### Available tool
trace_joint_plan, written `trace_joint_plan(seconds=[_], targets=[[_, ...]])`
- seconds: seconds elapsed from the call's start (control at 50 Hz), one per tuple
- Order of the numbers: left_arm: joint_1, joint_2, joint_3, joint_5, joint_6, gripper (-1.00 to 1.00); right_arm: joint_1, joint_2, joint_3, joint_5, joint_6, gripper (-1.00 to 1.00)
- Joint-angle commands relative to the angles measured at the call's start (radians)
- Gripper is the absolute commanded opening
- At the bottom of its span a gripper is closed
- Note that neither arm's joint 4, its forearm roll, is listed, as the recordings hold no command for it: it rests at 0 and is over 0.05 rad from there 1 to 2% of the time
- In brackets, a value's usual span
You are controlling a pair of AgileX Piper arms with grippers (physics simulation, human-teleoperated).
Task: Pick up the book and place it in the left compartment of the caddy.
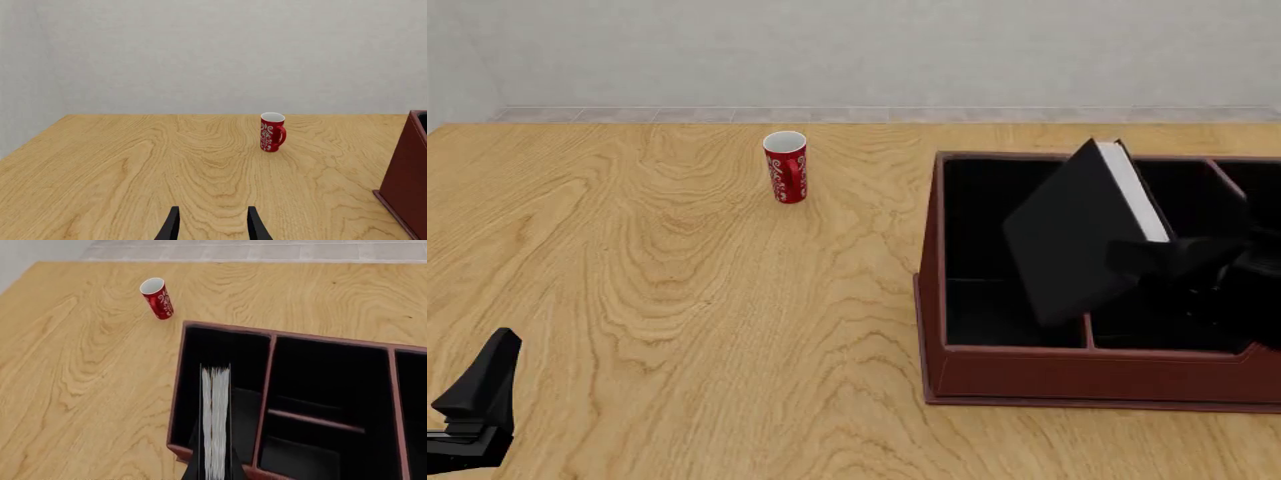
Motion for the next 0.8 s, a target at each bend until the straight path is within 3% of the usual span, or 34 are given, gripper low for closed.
trace_joint_plan(seconds=[0.02,0.8], targets=[[0.000,0.000,0.000,0.000,0.000,1.00,0.006,0.007,0.028,-0.037,0.025,-1.00],[0.000,0.000,0.000,0.000,0.000,1.00,0.011,0.188,0.128,-0.273,0.026,-1.00]])
